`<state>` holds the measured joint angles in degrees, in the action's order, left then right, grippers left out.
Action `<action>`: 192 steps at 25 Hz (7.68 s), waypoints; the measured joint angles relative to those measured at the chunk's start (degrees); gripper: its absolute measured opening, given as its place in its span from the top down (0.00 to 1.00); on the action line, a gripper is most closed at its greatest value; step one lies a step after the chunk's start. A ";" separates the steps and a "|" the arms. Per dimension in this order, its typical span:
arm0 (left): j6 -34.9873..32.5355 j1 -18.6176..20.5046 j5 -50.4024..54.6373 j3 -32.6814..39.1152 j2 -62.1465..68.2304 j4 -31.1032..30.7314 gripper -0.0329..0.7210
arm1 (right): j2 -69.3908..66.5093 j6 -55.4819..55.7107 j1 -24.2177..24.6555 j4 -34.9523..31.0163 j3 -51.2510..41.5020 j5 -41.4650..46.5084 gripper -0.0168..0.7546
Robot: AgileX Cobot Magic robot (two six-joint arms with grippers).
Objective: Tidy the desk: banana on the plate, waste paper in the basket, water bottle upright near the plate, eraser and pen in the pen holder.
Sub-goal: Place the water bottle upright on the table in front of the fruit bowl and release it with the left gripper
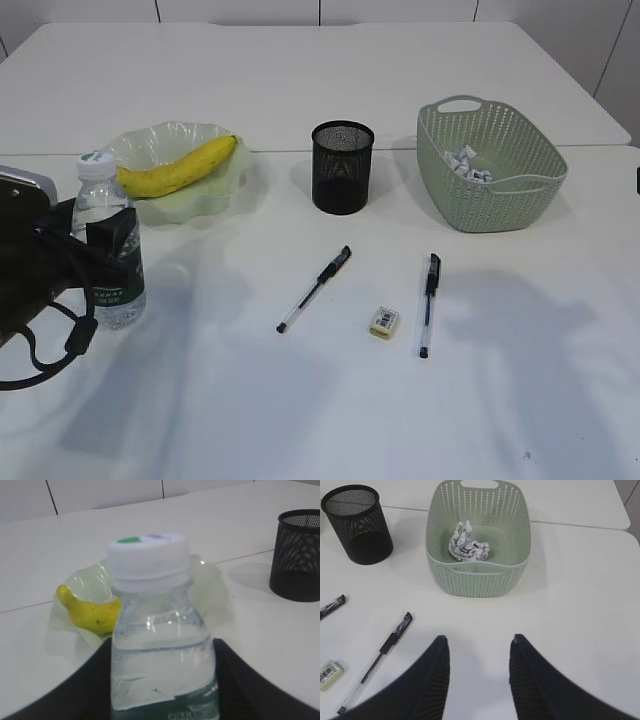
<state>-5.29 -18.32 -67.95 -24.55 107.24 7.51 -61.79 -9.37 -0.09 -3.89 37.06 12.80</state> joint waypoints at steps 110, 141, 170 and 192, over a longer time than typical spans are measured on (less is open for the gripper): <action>0.41 0.12 4.77 -7.41 1.34 -7.51 0.48 | -0.35 -0.12 0.00 0.00 0.00 -1.39 0.59; 0.44 0.12 4.77 -7.41 2.09 -7.51 0.48 | -1.89 -0.20 0.00 0.00 -0.02 -1.39 0.59; 0.44 0.12 2.78 -7.65 2.09 -5.60 0.32 | -1.89 -0.20 0.00 0.00 -0.02 -1.83 0.59; 0.79 0.12 2.47 -6.33 2.09 -9.99 0.28 | -1.89 -0.23 0.00 0.00 -0.02 -1.83 0.59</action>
<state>-4.51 -18.19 -65.48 -30.88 109.33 -2.49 -63.68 -9.61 -0.09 -3.89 37.04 10.97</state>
